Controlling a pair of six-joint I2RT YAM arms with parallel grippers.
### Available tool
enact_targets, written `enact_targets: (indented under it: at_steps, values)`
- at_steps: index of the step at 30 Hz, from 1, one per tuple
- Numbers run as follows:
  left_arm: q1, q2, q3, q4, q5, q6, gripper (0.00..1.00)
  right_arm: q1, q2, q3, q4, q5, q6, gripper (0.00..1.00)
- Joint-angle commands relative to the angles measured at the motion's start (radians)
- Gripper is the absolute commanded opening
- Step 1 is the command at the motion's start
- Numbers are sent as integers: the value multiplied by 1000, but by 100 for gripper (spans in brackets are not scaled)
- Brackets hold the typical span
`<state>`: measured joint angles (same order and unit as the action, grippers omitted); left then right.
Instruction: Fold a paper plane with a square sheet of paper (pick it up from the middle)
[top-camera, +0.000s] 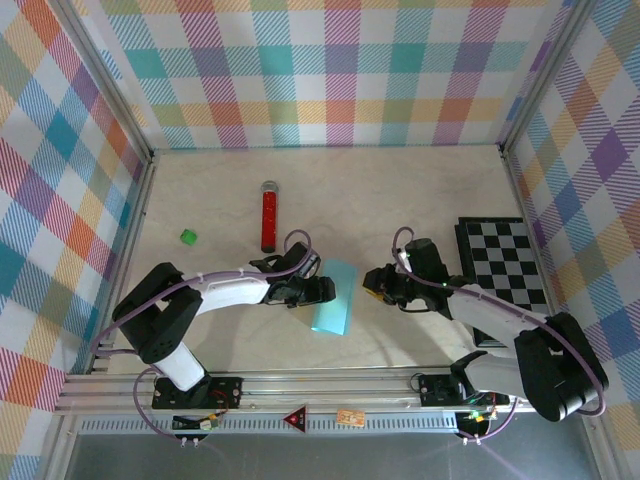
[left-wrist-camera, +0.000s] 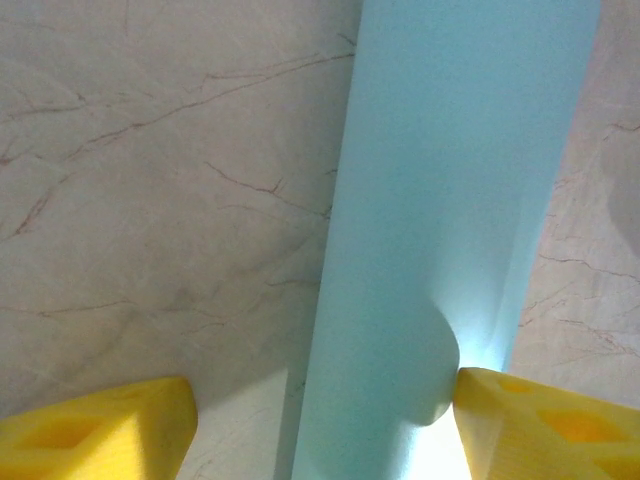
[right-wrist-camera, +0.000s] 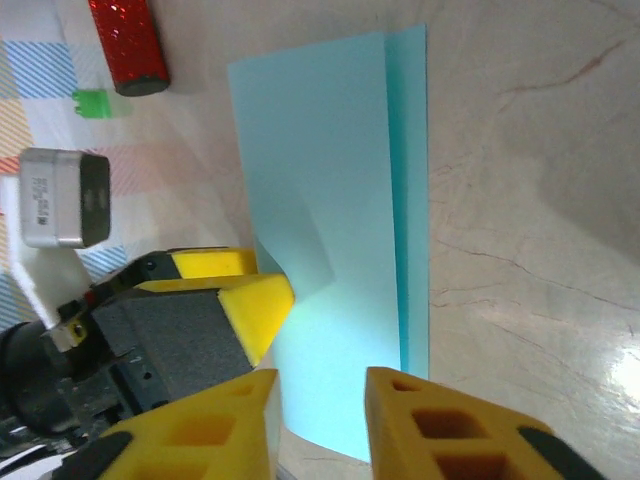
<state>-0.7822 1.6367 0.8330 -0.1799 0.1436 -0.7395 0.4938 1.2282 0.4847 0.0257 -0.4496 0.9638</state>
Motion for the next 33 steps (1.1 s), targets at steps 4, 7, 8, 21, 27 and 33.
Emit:
enact_targets:
  at_steps: [4,7,8,21,27,33]
  values:
    - [3,125,23,-81,-84,17,72,47,66,46,23,29,12,27]
    - [-4,152,37,-128,-115,16,73,72,92,59,11,72,9,19]
    - [-6,158,43,-137,-120,26,73,83,94,64,1,97,-1,18]
    - [-11,128,50,-169,-151,85,73,101,122,104,-66,244,-8,13]
    - [-14,86,21,-147,-141,72,73,101,155,118,-54,199,7,15]
    - [-15,94,19,-151,-139,72,73,98,125,115,-107,204,-9,17]
